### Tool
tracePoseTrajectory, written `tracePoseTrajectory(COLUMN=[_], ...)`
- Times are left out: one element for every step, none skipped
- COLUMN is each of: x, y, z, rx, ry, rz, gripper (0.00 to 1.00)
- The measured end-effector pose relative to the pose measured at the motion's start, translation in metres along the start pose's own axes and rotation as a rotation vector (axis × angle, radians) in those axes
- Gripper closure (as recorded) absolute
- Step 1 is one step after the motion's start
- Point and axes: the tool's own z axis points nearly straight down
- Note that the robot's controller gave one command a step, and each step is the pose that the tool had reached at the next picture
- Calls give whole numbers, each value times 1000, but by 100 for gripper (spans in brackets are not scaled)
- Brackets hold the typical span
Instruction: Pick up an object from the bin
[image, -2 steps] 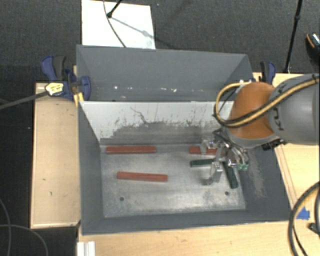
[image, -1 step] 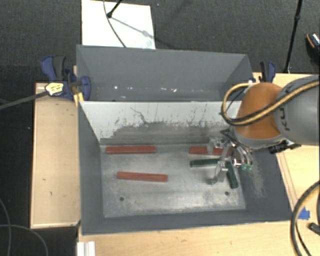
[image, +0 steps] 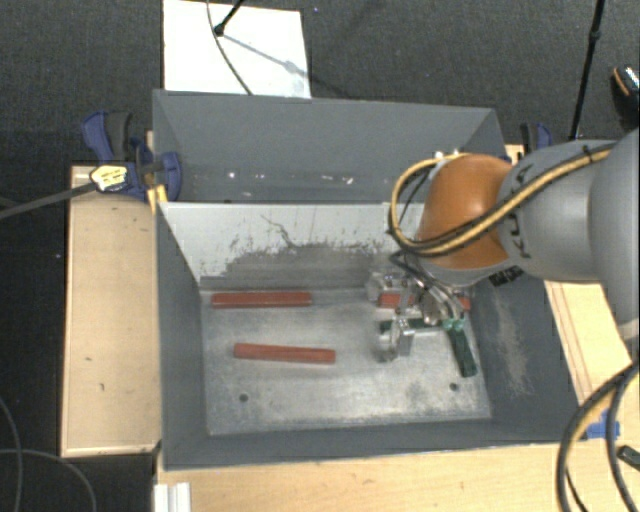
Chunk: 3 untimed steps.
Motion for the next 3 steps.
tracePoseTrajectory(x=[-5, 40, 40], y=[78, 134, 132], z=[0, 1, 0], rx=[-3, -1, 1], ry=[0, 7, 6], rz=[64, -120, -119], gripper=[0, 0, 100])
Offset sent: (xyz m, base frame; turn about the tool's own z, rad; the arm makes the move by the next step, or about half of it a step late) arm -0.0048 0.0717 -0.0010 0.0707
